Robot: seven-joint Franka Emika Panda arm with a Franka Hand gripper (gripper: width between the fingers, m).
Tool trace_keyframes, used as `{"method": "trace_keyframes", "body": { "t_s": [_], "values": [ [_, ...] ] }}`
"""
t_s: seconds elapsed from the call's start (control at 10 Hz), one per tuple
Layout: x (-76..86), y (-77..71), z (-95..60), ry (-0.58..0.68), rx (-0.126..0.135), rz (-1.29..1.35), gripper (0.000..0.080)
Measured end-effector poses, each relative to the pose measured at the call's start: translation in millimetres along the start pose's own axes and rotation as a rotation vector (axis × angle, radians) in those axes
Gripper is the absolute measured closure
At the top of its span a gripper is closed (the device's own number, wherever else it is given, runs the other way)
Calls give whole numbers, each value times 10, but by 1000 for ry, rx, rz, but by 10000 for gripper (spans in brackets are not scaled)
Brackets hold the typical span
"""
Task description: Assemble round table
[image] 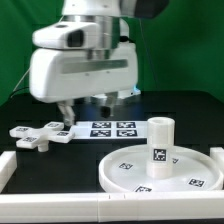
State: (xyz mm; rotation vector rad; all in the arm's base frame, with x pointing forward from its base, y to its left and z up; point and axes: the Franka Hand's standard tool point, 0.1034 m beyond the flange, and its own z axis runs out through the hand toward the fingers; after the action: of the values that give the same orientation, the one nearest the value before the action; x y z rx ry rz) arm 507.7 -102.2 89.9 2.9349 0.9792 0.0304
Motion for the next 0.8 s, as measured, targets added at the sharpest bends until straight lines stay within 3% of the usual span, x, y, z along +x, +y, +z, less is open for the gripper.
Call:
{"method": "trace_keyframes", "body": {
  "t_s": [0.2,0.6,0.8],
  "values": [
    [-304,189,15,-12,0,54,150],
    [-253,148,21,-10,2,43,150],
    [-407,198,60,-17,1,56,150]
  ]
}}
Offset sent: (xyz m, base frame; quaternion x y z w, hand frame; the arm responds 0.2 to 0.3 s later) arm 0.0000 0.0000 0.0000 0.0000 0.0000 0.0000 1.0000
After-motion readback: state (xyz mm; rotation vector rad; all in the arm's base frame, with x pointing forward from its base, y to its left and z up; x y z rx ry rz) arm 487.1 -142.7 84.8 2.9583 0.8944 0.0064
